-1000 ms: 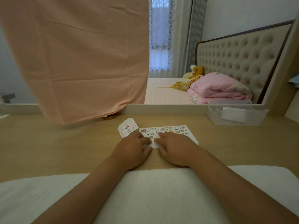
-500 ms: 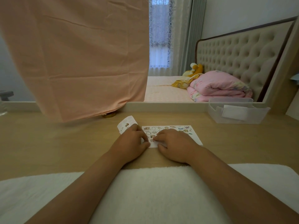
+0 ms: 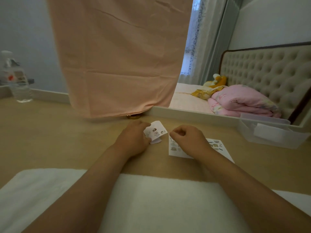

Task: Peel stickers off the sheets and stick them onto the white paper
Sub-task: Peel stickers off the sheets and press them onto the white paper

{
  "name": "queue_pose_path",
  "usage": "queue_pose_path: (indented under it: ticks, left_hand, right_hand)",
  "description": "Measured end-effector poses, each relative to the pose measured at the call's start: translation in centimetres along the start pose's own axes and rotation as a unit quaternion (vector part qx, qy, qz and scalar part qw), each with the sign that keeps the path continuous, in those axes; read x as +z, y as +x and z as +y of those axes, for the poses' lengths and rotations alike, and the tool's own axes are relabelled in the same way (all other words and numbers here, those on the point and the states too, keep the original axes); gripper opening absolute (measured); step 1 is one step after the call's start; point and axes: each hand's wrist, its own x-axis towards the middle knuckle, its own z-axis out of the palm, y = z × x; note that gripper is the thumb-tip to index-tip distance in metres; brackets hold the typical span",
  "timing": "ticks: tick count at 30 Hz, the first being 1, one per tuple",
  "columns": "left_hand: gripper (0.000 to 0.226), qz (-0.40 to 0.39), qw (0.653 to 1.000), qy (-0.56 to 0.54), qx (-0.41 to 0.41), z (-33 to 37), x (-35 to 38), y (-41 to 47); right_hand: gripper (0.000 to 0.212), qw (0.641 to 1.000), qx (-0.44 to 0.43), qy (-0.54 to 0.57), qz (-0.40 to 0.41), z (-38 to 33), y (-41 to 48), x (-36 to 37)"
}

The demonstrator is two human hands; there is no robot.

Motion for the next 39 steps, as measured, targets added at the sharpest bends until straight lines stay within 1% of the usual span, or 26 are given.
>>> queue_pose_path:
  ticks: [2, 3, 4, 5, 7, 9, 11, 14, 17, 19, 21, 22, 24, 28, 30, 32, 35, 37, 39]
  left_hand:
    - [0.055, -0.018, 1.000, -0.005, 0.004, 0.0, 0.2, -0.2]
    - [0.054, -0.023, 1.000, -0.013, 0.007, 0.0, 0.3, -0.2]
    - [0.054, -0.025, 0.999, -0.024, 0.006, -0.1, 0.4, -0.1]
    - [0.053, -0.026, 0.999, -0.036, 0.004, -0.2, 0.4, -0.1]
    - [0.054, -0.025, 0.998, -0.055, 0.000, -0.5, 0.5, 0.1]
    - [0.055, -0.020, 0.998, -0.067, 0.004, -0.7, 0.5, 0.2]
    - [0.055, 0.003, 0.996, -0.085, 0.024, -0.7, 0.4, 0.2]
    - [0.057, 0.095, 0.986, -0.112, 0.079, -0.4, -0.1, 0.1]
    - [0.064, 0.175, 0.975, -0.075, 0.116, 0.5, -1.3, 0.0]
    - [0.063, 0.198, 0.967, -0.029, 0.155, 1.4, -1.9, -0.3]
    - [0.059, 0.191, 0.964, -0.004, 0.183, 2.2, -1.9, -0.8]
    - [0.056, 0.181, 0.967, 0.003, 0.182, 2.5, -1.8, -1.0]
    - [0.048, 0.174, 0.971, 0.006, 0.165, 3.0, -1.6, -1.3]
    - [0.029, 0.154, 0.981, -0.052, 0.103, 3.3, -2.3, -1.1]
    - [0.020, 0.111, 0.987, -0.092, 0.072, 3.3, -2.7, -1.0]
    - [0.016, 0.059, 0.985, -0.156, 0.053, 3.6, -2.9, -1.2]
    - [0.016, 0.025, 0.966, -0.255, 0.021, 4.1, -2.9, -1.7]
    - [0.015, 0.019, 0.941, -0.338, -0.017, 4.5, -2.8, -1.9]
    - [0.008, 0.018, 0.917, -0.395, -0.052, 4.8, -2.7, -2.0]
  right_hand:
    - [0.042, 0.999, 0.035, 0.029, 0.000, -1.4, 0.9, 1.0]
    - [0.047, 0.998, 0.057, 0.040, -0.003, -1.9, 1.3, 1.3]
    - [0.047, 0.995, 0.080, 0.051, -0.010, -2.5, 1.5, 1.7]
    - [0.043, 0.993, 0.100, 0.059, -0.022, -2.8, 1.7, 1.9]
    - [0.028, 0.987, 0.127, 0.087, -0.044, -3.3, 1.9, 2.3]
    - [0.015, 0.979, 0.142, 0.139, -0.047, -3.4, 1.8, 2.4]
    - [0.007, 0.971, 0.145, 0.186, -0.044, -3.4, 1.7, 2.3]
    - [0.005, 0.969, 0.116, 0.212, -0.044, -3.2, 1.4, 1.5]
    - [0.009, 0.980, 0.060, 0.189, -0.028, -2.5, 0.9, 0.6]
    - [0.016, 0.982, 0.014, 0.189, -0.019, -2.2, 0.4, 0.1]
    - [0.022, 0.979, -0.029, 0.199, -0.023, -2.2, 0.0, -0.2]
    - [0.024, 0.978, -0.049, 0.202, -0.025, -2.2, -0.1, -0.3]
    - [0.022, 0.976, -0.076, 0.202, -0.019, -2.2, -0.1, -0.4]
    - [0.019, 0.972, -0.099, 0.214, 0.007, -2.4, 0.1, -0.3]
    - [0.017, 0.969, -0.123, 0.210, 0.027, -2.4, 0.0, -0.3]
    - [0.019, 0.969, -0.155, 0.188, 0.040, -2.2, 0.0, -0.4]
    - [0.022, 0.967, -0.196, 0.144, 0.074, -2.0, -0.1, -0.5]
    - [0.021, 0.962, -0.219, 0.116, 0.112, -2.0, -0.1, -0.5]
    - [0.016, 0.956, -0.241, 0.102, 0.133, -1.9, 0.0, -0.4]
